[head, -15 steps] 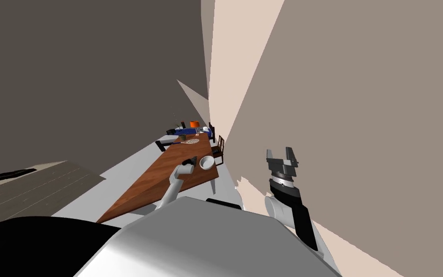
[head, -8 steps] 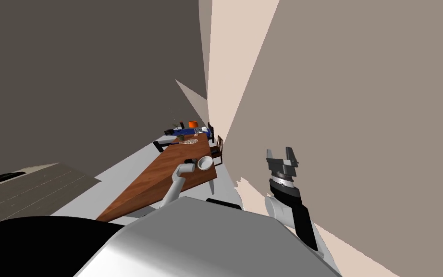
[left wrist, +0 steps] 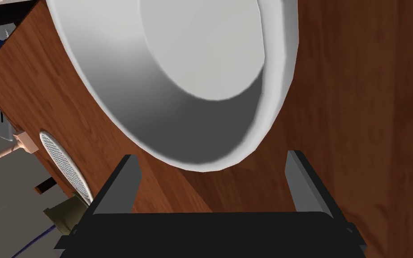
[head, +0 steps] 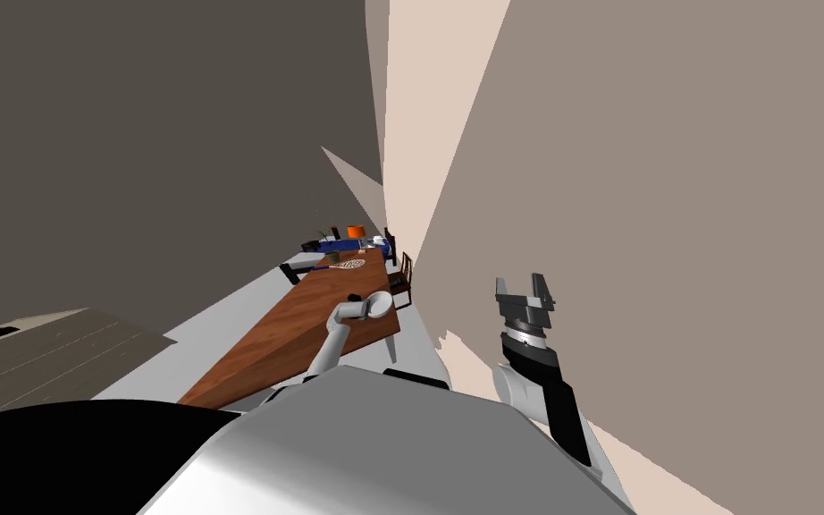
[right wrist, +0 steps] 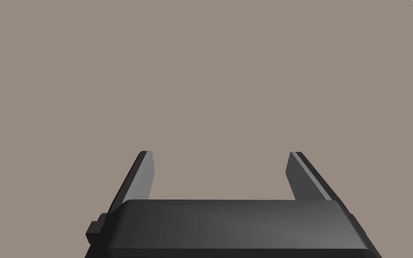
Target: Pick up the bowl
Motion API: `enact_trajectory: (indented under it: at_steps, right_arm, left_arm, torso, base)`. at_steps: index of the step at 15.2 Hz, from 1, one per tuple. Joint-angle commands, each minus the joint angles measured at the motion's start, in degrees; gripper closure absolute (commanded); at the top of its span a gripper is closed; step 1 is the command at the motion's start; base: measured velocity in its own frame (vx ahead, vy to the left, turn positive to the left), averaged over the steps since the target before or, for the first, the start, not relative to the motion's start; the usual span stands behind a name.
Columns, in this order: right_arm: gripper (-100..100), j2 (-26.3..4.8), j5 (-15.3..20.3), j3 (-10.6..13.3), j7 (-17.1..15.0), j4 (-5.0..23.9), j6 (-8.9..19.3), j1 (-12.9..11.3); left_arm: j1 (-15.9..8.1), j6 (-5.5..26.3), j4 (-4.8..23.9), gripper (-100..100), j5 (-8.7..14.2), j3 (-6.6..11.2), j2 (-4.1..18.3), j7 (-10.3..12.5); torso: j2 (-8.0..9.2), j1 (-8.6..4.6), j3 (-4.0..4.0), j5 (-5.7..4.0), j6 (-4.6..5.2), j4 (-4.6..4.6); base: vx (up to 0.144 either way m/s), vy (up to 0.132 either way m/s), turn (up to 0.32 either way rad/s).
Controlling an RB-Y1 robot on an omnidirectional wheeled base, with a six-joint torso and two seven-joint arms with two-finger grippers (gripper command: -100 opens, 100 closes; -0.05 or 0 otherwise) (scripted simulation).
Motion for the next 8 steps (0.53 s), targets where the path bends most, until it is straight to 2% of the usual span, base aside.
enact_trajectory:
  at_steps: [1, 8]
  right_arm:
    - [0, 0.0, 0.0, 0.0, 0.0, 0.0, 0.0, 0.0]
    - [0, 0.0, 0.0, 0.0, 0.0, 0.0, 0.0, 0.0]
  left_arm:
    - [-1.0, 2.9, 1.2, -100, -0.1, 0.48, -0.6, -0.1]
    - [-3.4, 8.5, 4.3, -100, -0.4, 1.46, -1.9, -0.3]
  torso:
    - [0.0, 0.0, 0.0, 0.0, 0.0, 0.0]
    - [0.03, 0.04, 0.02, 0.01, 0.0, 0.01]
  base:
    - [0.017, -0.032, -0.031]
    - [0.013, -0.025, -0.025]
